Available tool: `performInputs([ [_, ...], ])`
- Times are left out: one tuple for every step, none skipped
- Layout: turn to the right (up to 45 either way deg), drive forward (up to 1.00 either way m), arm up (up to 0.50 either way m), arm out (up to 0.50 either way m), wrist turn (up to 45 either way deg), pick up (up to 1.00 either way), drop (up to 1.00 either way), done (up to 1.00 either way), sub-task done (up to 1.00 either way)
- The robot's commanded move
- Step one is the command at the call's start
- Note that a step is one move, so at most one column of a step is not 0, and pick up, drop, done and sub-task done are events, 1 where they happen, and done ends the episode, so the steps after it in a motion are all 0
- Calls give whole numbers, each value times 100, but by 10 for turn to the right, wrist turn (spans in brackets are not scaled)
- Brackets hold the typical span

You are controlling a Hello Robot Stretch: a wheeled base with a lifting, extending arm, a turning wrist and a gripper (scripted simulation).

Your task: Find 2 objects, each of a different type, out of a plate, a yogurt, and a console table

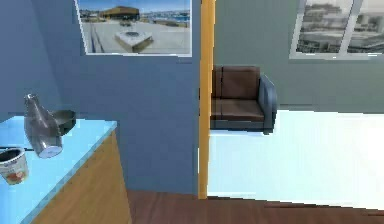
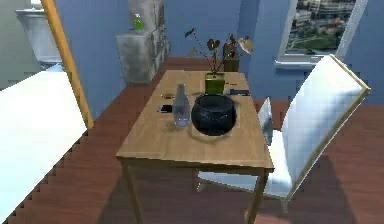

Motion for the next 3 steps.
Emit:
performInputs([
  [240, 0, 0, 0, 0, 0, 0, 0, 0],
  [0, 45, 0, 0, 0, 0, 0, 0, 0],
  [300, 0, 0, 0, 0, 0, 0, 0, 0],
])
